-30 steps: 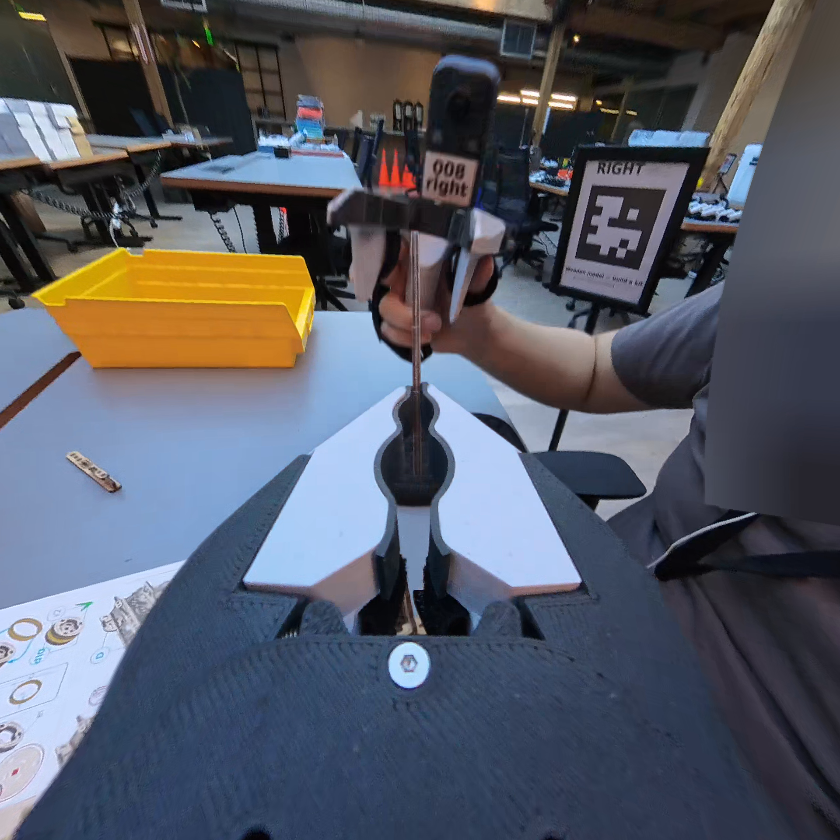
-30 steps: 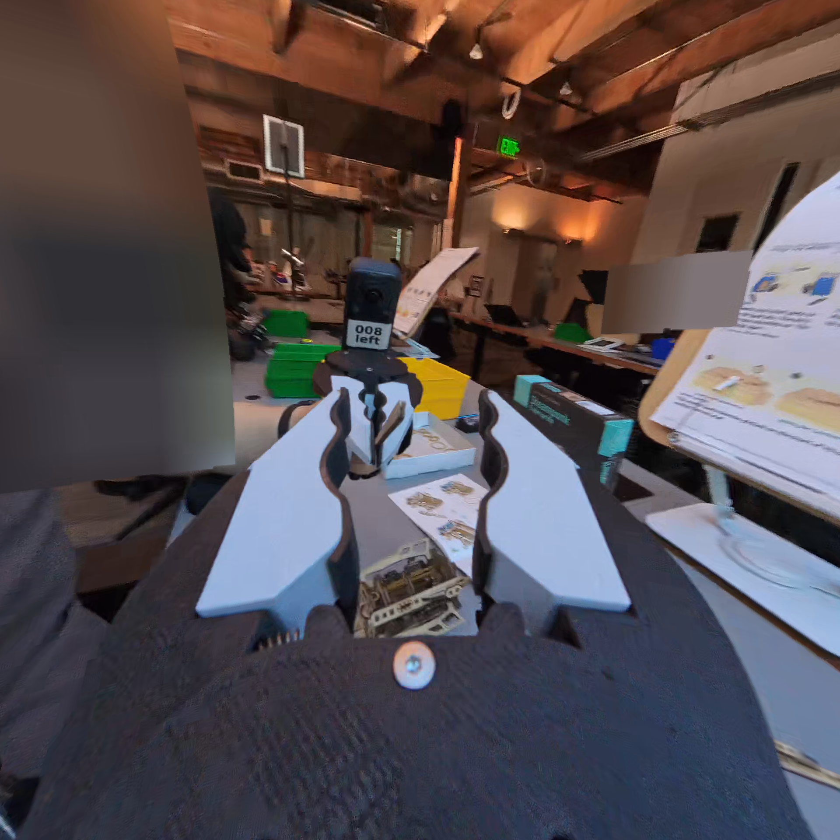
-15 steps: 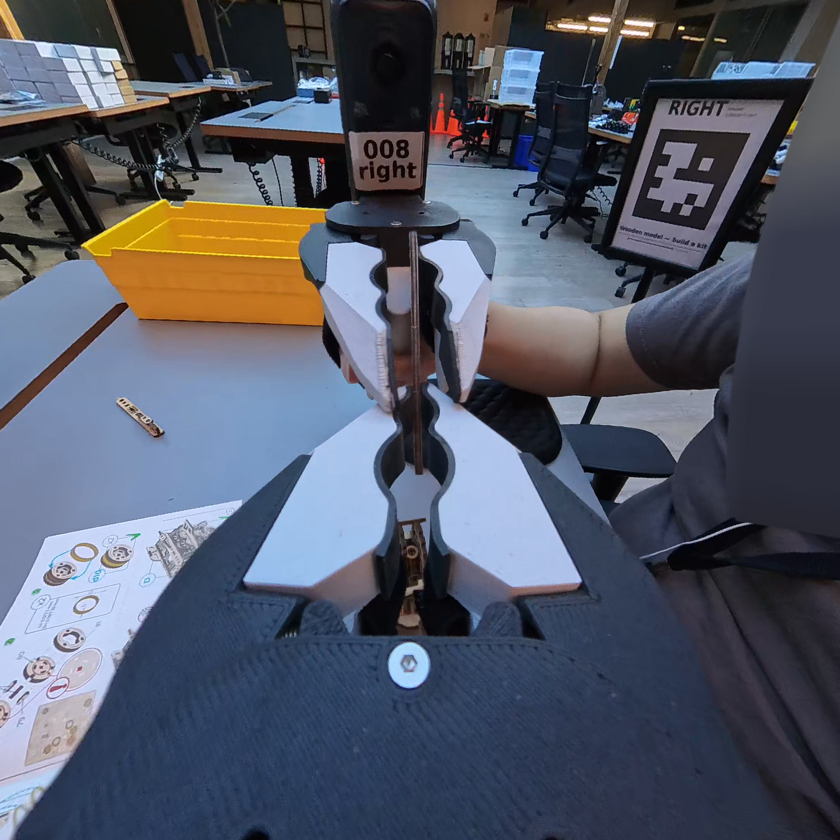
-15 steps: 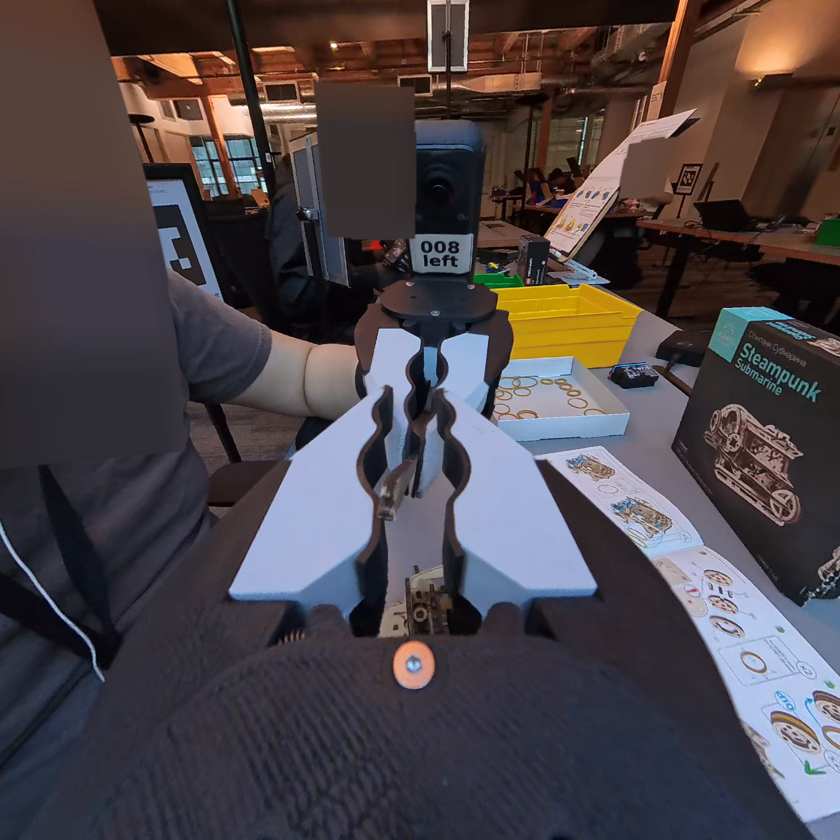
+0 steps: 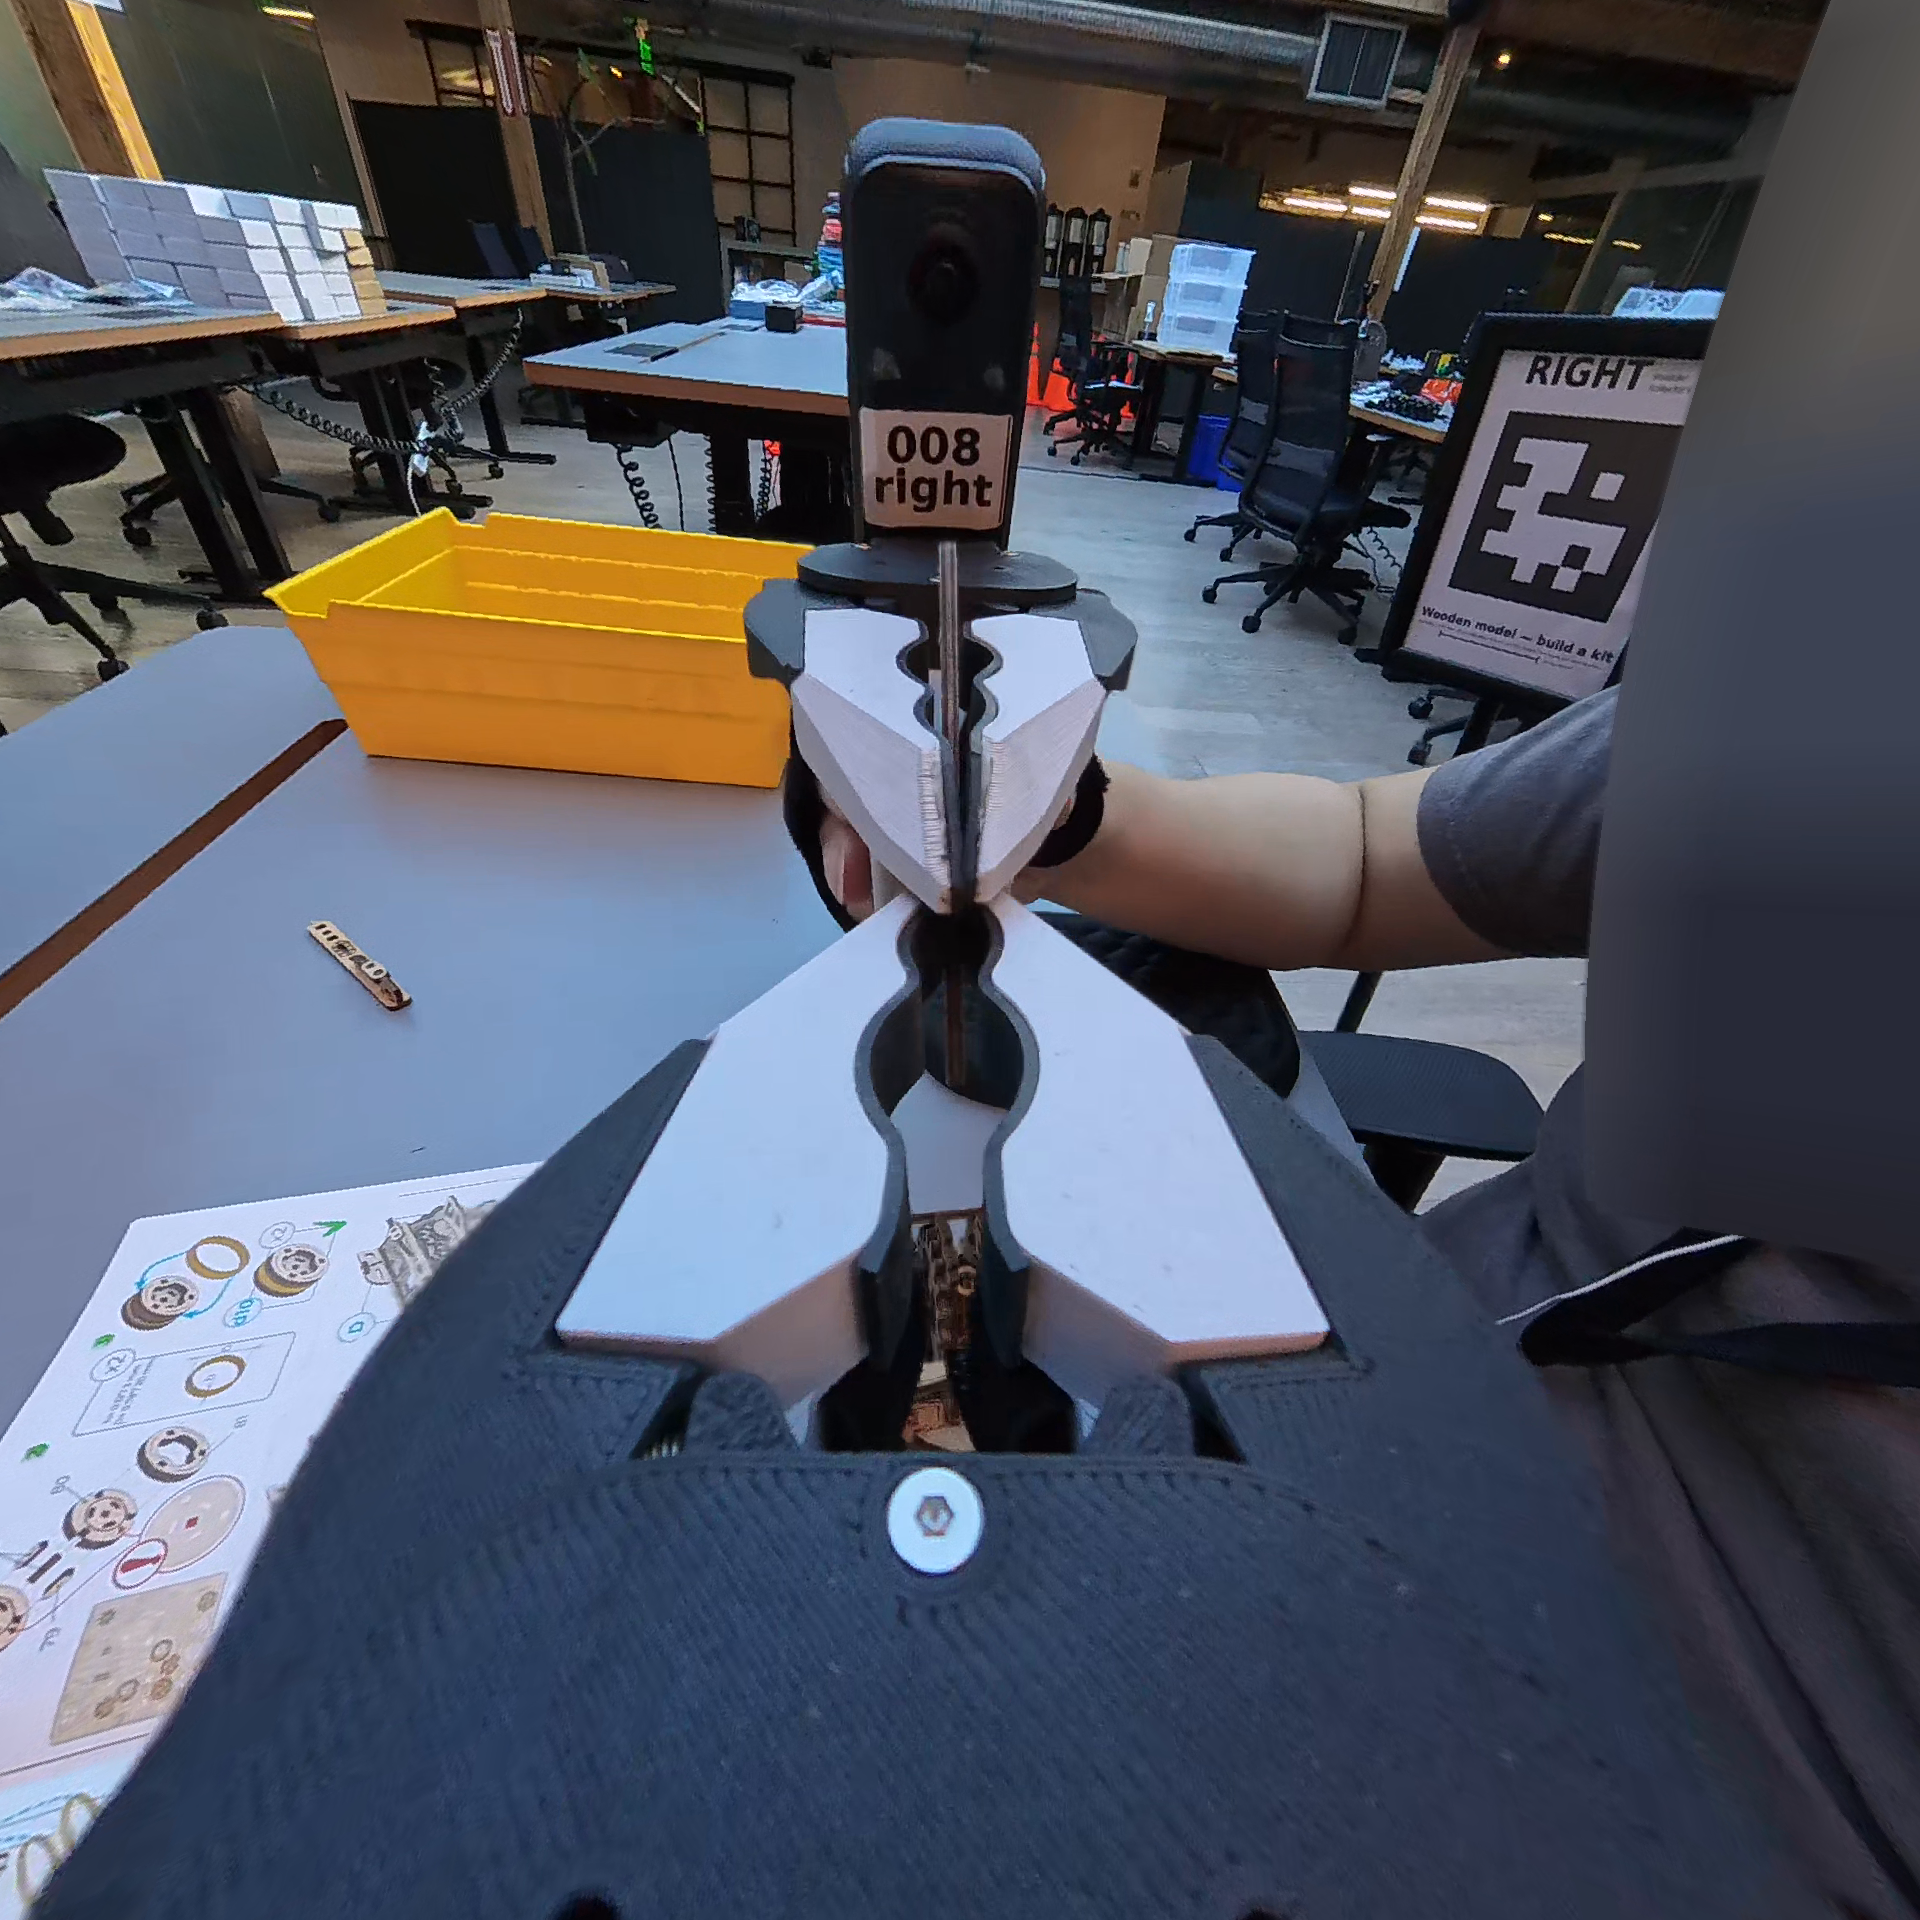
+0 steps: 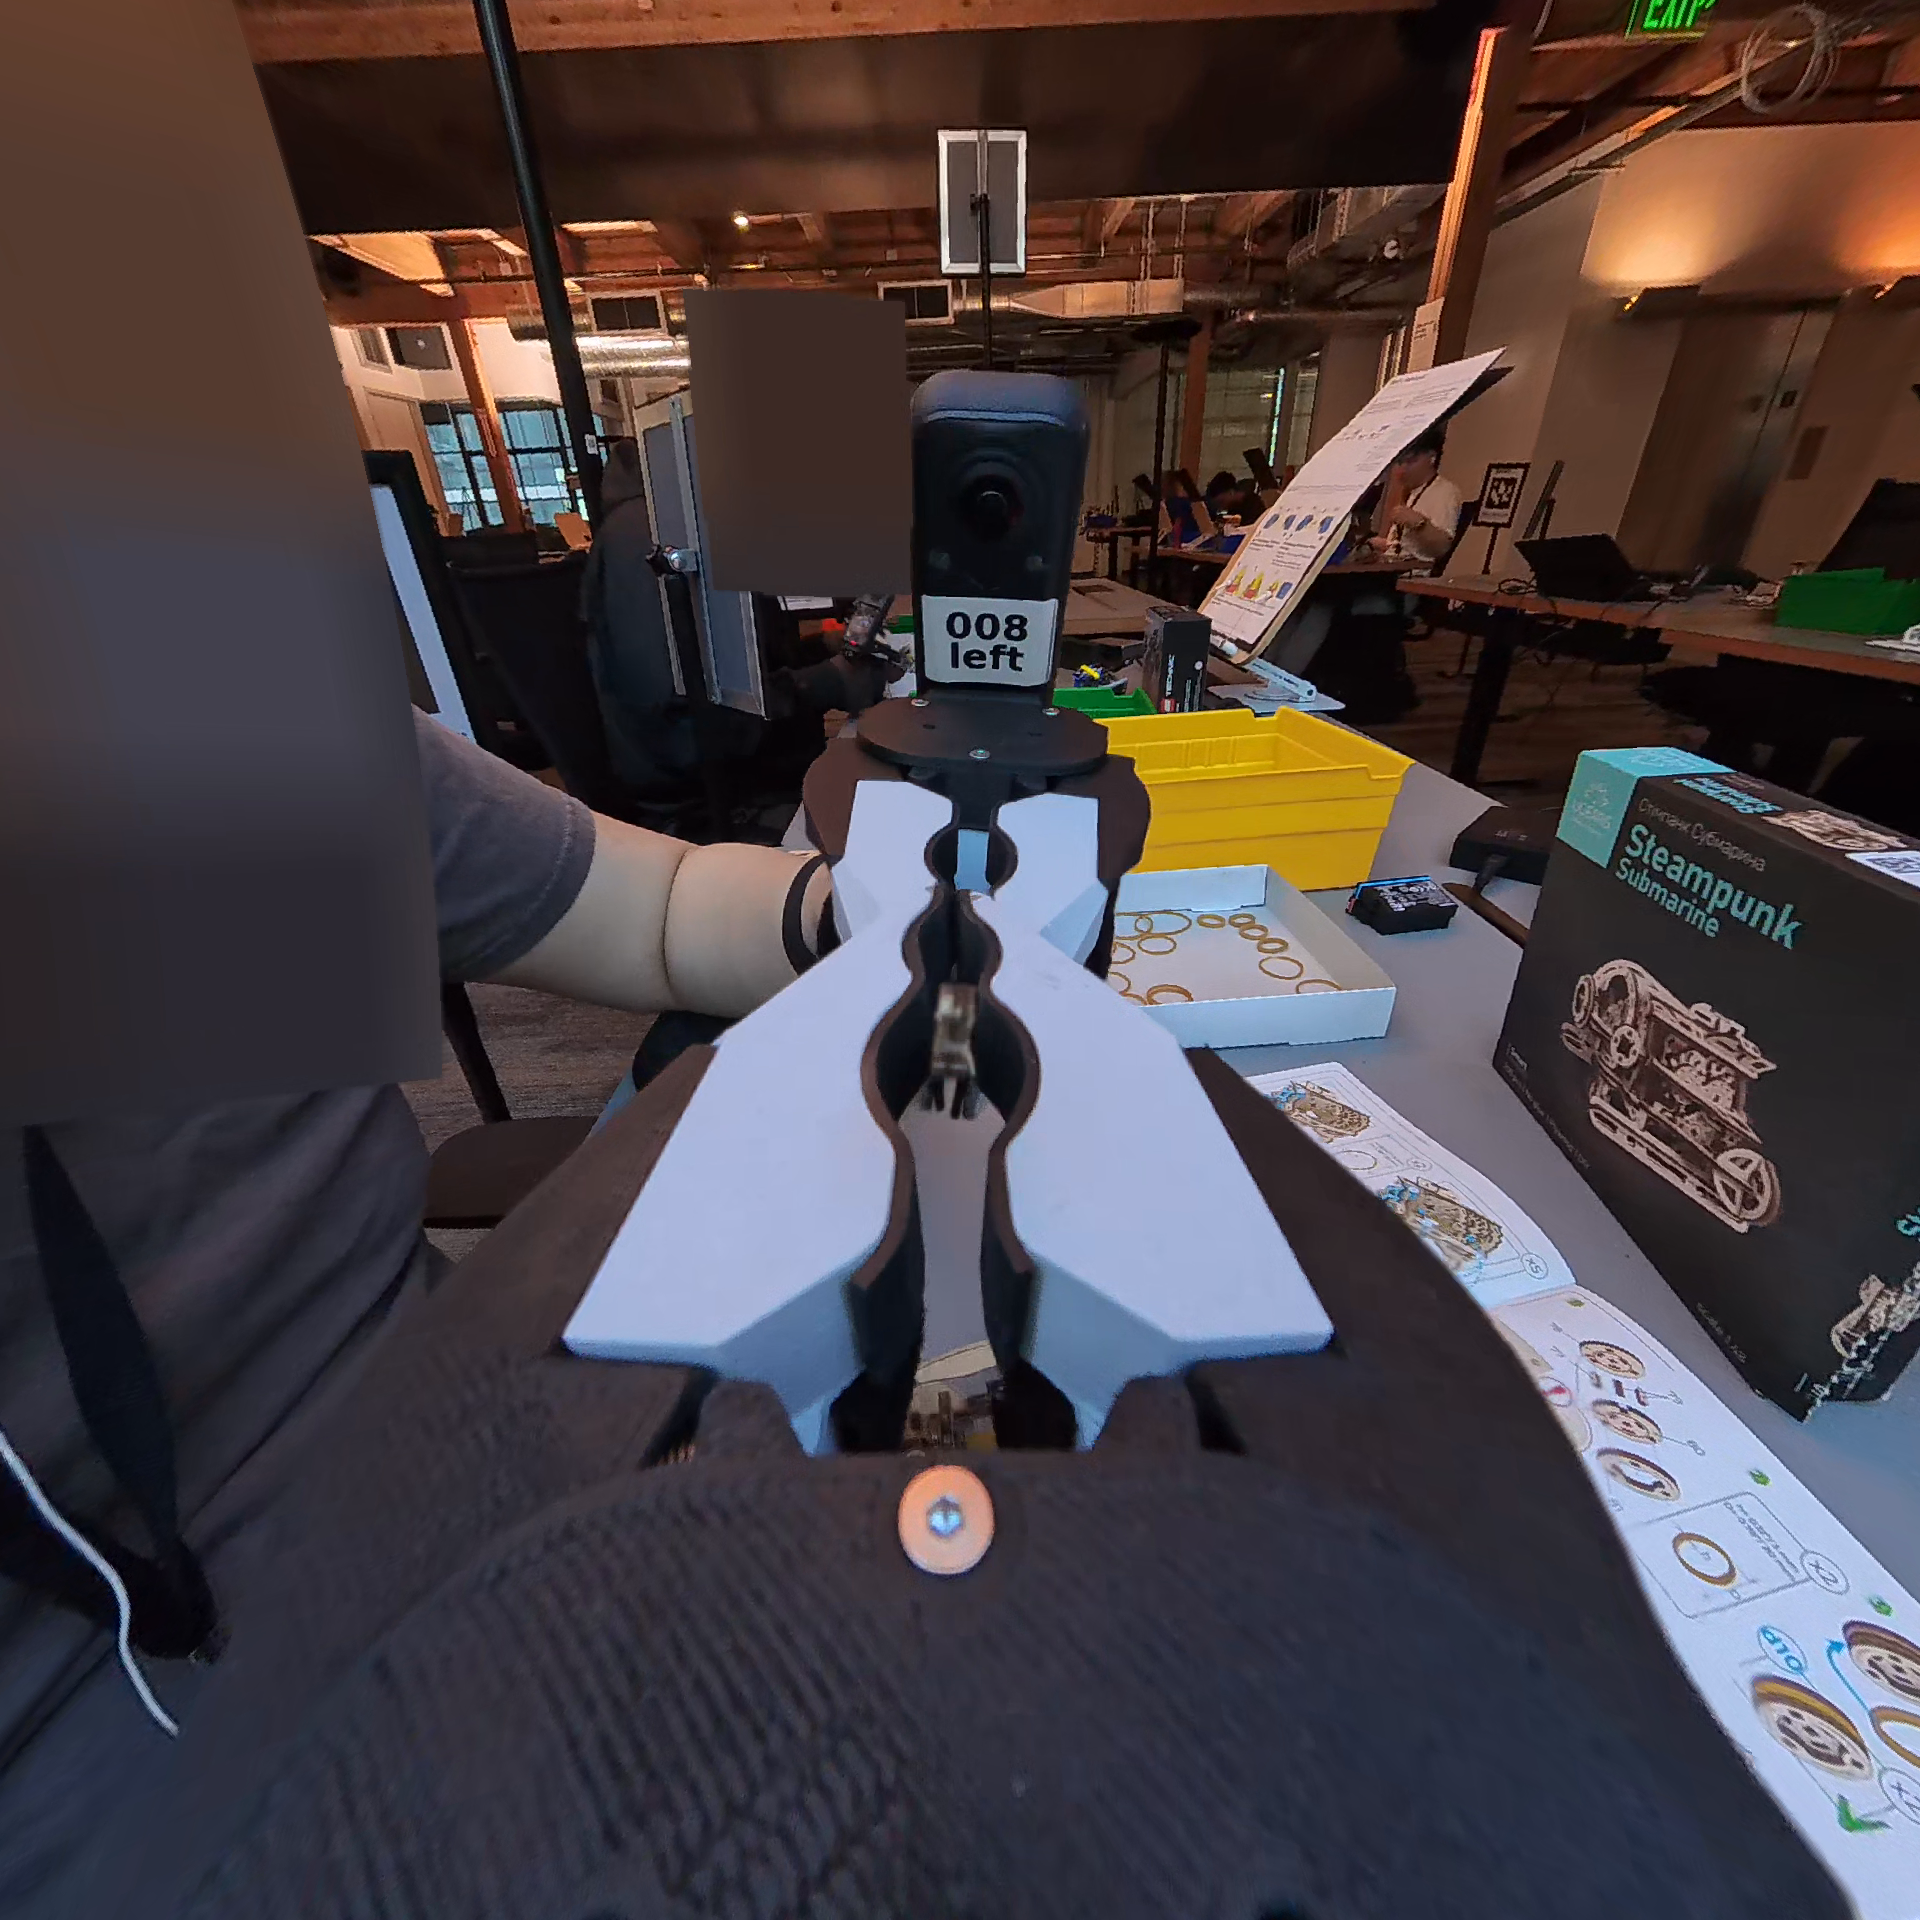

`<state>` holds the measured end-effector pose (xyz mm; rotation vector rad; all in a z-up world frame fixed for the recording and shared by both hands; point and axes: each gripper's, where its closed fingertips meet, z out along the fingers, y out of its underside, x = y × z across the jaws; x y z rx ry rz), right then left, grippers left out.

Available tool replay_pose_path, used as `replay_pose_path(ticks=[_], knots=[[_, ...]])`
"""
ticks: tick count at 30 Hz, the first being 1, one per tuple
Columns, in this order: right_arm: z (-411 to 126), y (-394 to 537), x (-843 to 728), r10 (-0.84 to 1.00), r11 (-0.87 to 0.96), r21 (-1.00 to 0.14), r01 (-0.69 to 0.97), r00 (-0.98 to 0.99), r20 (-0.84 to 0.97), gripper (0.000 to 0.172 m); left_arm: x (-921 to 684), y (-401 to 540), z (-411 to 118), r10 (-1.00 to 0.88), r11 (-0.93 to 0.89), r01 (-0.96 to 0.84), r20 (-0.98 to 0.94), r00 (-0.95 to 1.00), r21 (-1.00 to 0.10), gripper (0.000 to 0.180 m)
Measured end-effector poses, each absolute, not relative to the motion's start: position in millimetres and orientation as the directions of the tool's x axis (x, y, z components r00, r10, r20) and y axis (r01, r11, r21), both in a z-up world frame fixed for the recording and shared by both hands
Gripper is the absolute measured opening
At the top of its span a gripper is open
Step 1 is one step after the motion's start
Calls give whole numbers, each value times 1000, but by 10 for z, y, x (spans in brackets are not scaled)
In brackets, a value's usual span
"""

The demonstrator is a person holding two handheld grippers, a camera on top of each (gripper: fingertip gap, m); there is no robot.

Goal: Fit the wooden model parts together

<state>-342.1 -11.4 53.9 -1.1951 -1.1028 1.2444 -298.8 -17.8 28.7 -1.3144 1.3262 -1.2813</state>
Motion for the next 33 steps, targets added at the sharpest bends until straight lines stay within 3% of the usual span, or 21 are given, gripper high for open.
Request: replay_pose_path(ticks=[3,5,7,13,19,21,29,33], knots=[[562,-95,-3349,998,-28,-996,-88,46,-32,0,-3009,-166,304,-993,-80,-111,89,-79,-991,0],[556,-49,-3295,997,-36,-996,-79,66,-42,14,-3019,-170,310,-992,-85,-104,93,-81,-991,0],[498,-79,-3267,998,-34,-999,-40,43,-36,6,-3020,-169,306,-993,-84,-103,92,-78,-991,0],[459,-75,-3207,998,-30,-999,-34,51,-32,0,-3036,-141,233,-996,-57,-154,66,-56,-986,0],[449,-52,-3178,998,-28,-999,-28,60,-30,8,-3036,-144,232,-997,-52,-155,61,-52,-986,0],[466,-72,-3168,998,-29,-999,-38,45,-31,0,-3039,-133,245,-996,-67,-142,75,-53,-988,0],[479,-34,-3143,996,-68,-996,-62,56,-72,0,-3019,-100,266,-990,-125,-93,130,-53,-988,0],[530,20,-3035,991,-100,-991,-93,75,-107,0,-3075,-46,248,-995,-90,-126,93,-21,-988,16]])
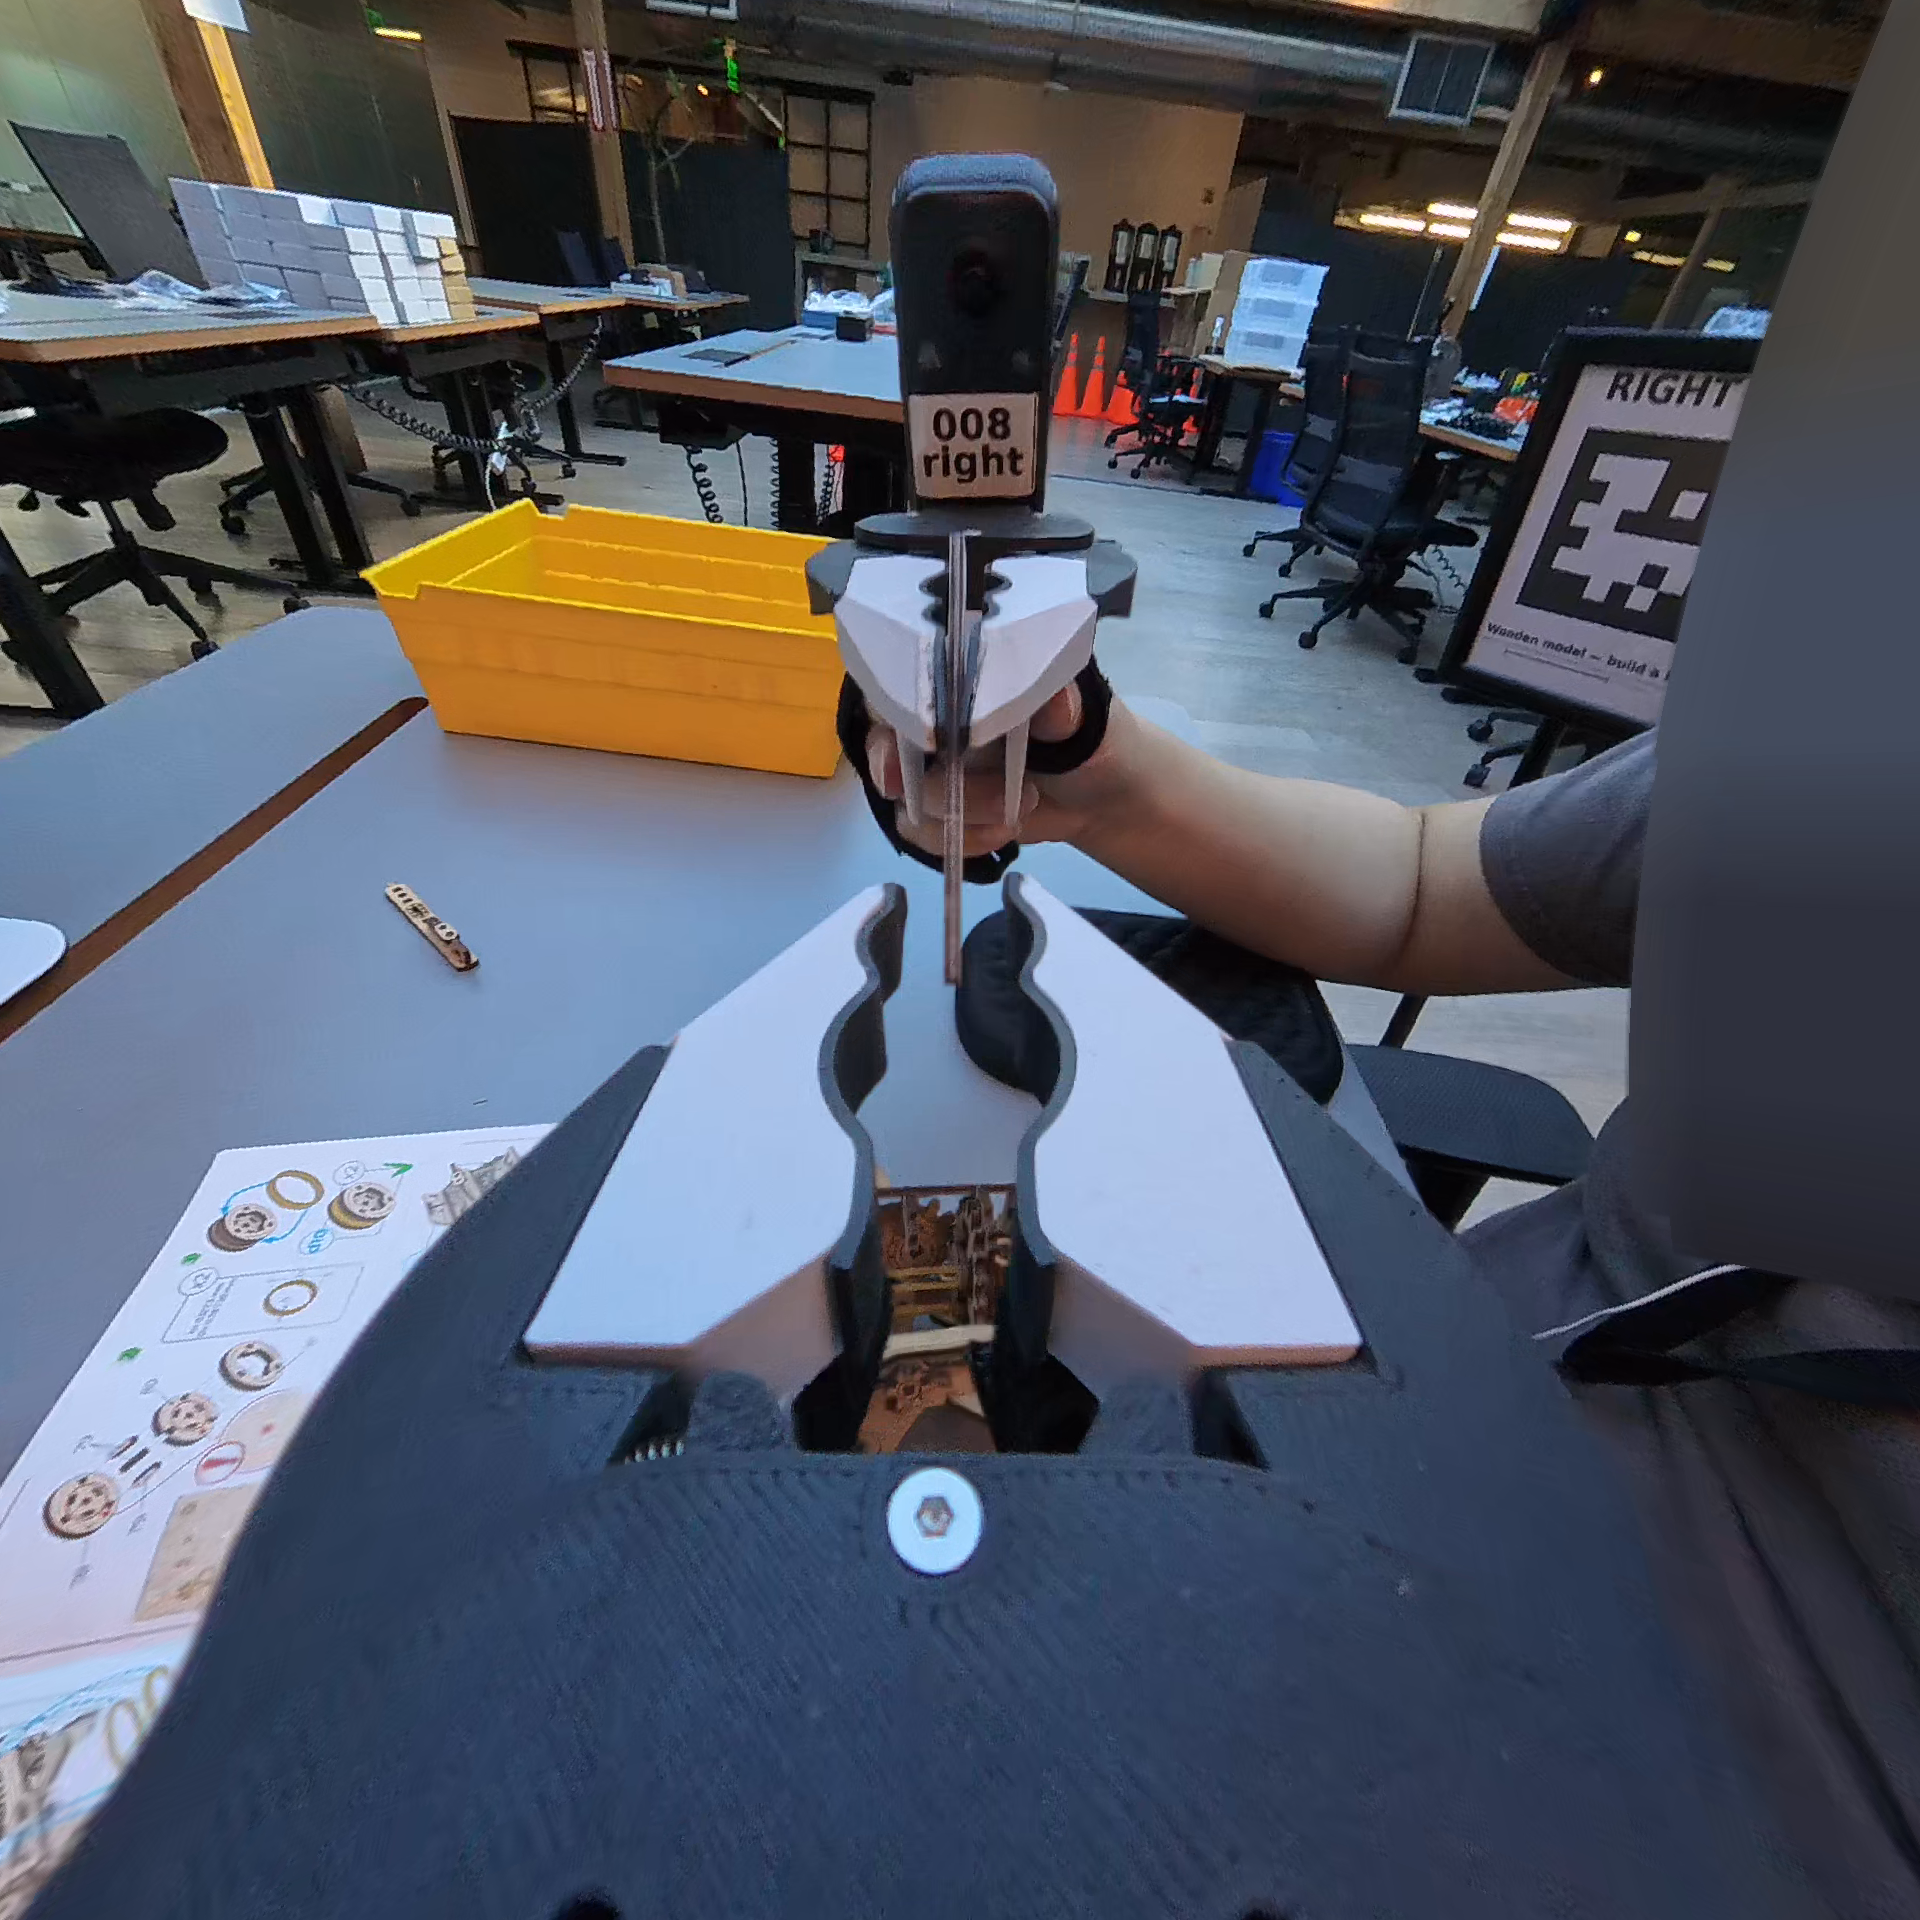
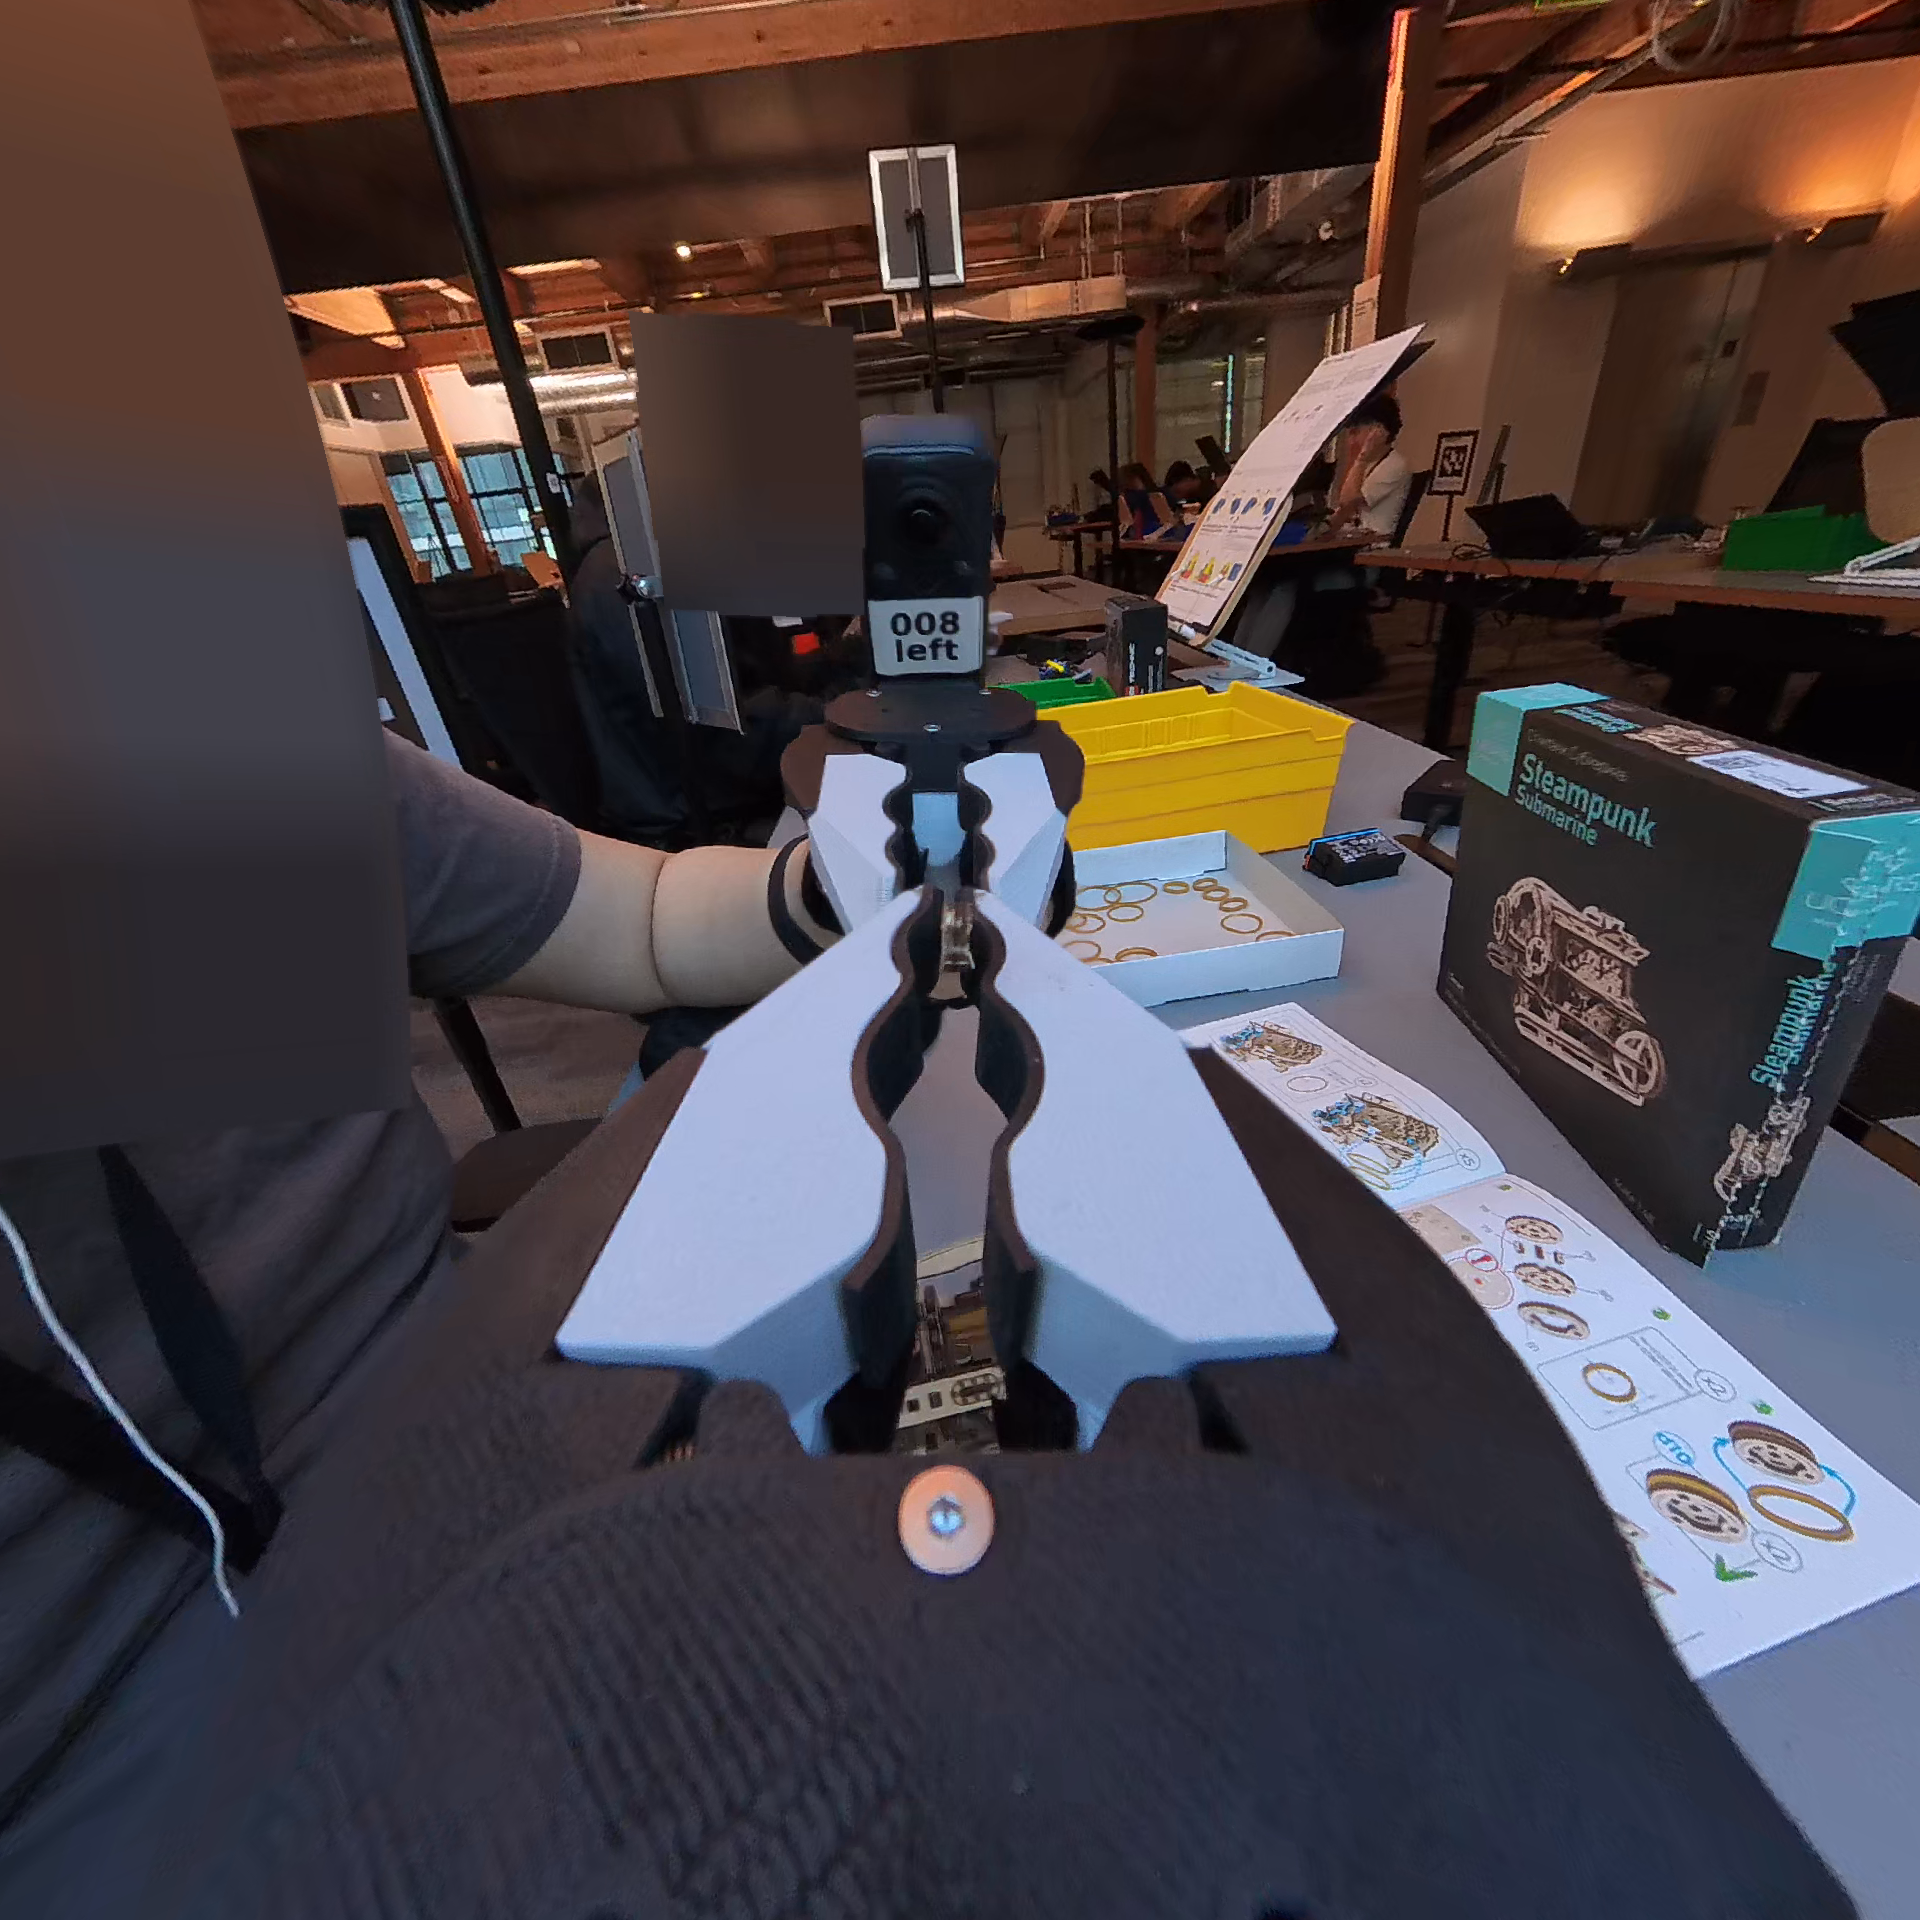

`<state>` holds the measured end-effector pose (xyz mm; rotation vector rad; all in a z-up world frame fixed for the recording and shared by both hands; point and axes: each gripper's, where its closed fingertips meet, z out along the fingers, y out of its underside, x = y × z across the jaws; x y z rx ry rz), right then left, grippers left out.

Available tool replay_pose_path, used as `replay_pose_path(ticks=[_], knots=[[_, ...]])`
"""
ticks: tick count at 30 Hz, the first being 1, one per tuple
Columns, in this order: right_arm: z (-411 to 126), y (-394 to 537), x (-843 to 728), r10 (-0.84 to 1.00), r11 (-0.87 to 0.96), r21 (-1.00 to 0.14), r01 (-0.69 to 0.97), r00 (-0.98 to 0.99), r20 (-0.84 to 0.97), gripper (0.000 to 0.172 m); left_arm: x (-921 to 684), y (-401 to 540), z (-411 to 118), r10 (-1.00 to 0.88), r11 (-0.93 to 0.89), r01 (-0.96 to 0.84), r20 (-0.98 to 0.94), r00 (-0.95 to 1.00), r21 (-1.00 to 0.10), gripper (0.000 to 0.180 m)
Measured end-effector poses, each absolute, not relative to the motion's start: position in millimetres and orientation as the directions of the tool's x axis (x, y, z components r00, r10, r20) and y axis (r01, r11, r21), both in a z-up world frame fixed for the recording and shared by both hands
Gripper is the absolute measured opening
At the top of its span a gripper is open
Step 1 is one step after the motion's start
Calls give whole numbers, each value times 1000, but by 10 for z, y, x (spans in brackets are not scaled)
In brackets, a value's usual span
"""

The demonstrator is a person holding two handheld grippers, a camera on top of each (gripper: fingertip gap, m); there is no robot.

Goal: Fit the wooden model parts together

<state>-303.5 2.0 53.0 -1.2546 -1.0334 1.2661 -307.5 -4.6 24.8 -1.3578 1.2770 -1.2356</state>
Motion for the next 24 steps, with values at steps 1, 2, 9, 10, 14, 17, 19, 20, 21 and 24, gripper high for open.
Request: replay_pose_path(ticks=[1,2,9,10,14,17,19,20,21,24], knots=[[547,13,-3008,991,-111,-988,-104,64,-118,0,-3090,-37,231,-996,-80,-144,84,-19,-986,15],[552,17,-2988,990,-117,-987,-110,63,-124,0,-3100,-36,225,-997,-72,-151,76,-20,-986,13],[495,3,-3013,993,-95,-992,-83,67,-101,0,-3097,-60,201,-993,-102,-164,111,-47,-981,0],[490,0,-3015,993,-88,-993,-80,66,-93,0,-3099,-66,199,-992,-101,-166,111,-52,-981,0],[444,-47,-3048,996,-75,-997,-24,46,-76,2,-3088,-108,184,-991,-99,-188,114,-72,-977,0],[354,-55,-3118,998,-47,-997,58,53,-44,4,-3080,-121,139,-992,-80,-220,98,-73,-972,0],[290,-73,-3162,999,-31,-993,115,48,-26,1,-3083,-129,110,-993,-75,-239,95,-73,-968,0],[258,-79,-3179,999,-25,-989,143,47,-18,0,-3084,-133,97,-993,-68,-248,89,-73,-966,0],[242,-83,-3190,999,-19,-987,161,46,-11,0,-3087,-133,87,-994,-60,-255,81,-71,-965,0],[235,-87,-3191,999,-5,-983,184,43,3,1,-3085,-139,90,-995,-52,-257,73,-70,-965,0]])
